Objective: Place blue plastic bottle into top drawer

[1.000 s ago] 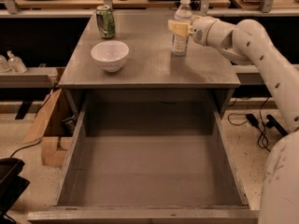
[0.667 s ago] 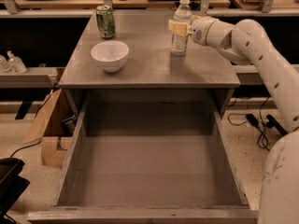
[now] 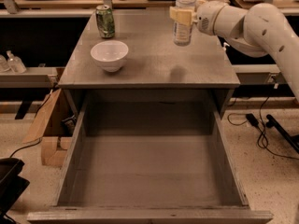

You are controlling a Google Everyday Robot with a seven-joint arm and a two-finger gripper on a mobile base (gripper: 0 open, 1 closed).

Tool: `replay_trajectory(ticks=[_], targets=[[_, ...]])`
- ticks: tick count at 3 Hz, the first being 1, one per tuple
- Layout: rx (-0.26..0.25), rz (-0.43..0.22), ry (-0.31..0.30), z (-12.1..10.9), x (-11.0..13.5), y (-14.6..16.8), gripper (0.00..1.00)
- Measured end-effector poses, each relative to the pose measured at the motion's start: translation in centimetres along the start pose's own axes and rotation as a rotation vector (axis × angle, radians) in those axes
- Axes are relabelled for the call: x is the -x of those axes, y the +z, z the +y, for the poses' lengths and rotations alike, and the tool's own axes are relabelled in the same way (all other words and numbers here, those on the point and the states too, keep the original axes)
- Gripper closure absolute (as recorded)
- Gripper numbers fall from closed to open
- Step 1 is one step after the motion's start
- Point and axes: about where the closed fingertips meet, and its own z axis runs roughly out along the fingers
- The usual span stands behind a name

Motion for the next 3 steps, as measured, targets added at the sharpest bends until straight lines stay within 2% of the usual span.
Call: replay_trajectory(ticks=[1, 2, 3], targets=[[-0.006, -0.031, -0.011, 3.8, 2.9, -3.3, 1.0], [0.07, -0.027, 0.027, 10.4, 2.0, -5.2, 1.0], [0.239, -0.058, 0.041, 17.4, 0.8, -6.2, 1.0]])
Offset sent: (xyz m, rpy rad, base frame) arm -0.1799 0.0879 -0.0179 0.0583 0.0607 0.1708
